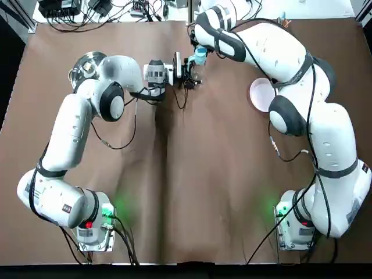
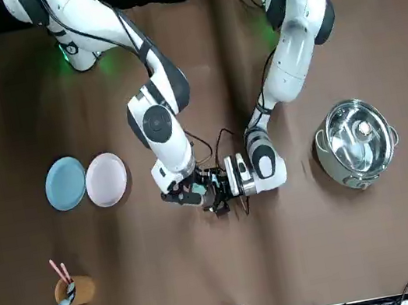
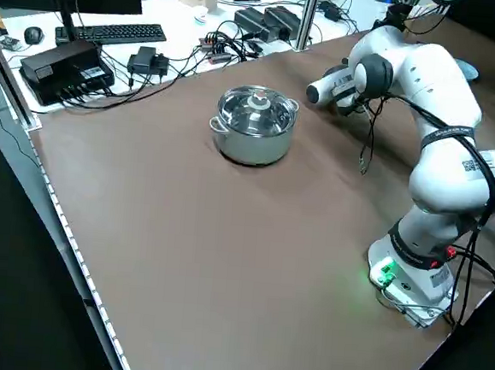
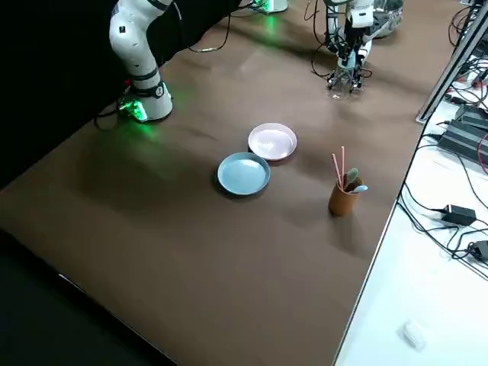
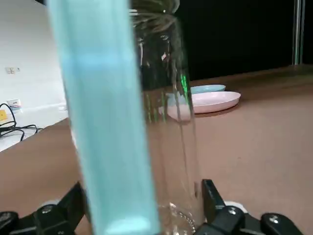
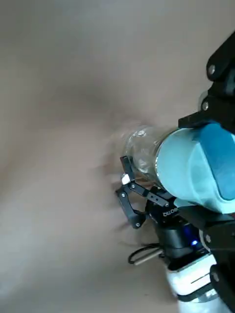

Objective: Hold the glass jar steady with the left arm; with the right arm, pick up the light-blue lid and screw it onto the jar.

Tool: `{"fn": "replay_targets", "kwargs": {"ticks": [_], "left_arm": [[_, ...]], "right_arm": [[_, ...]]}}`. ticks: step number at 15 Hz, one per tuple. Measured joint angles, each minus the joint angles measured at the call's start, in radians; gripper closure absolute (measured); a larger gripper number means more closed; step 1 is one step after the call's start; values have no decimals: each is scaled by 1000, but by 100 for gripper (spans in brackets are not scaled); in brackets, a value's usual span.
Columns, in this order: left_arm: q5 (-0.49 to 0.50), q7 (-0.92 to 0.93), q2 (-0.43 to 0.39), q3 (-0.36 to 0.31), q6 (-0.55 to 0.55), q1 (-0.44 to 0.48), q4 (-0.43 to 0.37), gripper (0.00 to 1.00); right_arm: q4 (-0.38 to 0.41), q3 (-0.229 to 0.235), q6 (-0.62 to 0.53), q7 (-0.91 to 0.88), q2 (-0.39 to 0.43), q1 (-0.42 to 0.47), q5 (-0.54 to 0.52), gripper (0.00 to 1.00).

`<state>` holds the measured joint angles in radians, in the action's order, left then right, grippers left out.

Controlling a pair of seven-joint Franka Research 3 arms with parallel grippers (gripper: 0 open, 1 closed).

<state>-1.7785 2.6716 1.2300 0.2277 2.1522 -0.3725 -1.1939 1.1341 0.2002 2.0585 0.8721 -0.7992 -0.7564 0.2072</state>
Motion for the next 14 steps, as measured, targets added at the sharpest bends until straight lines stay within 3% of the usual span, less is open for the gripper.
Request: {"fn": "replay_targets", "kwargs": {"ticks": [14], "left_arm": [[0, -17, 0, 0, 4, -1, 1, 4]], "right_arm": [[3, -6, -20, 758, 2, 13, 7, 31]]}}
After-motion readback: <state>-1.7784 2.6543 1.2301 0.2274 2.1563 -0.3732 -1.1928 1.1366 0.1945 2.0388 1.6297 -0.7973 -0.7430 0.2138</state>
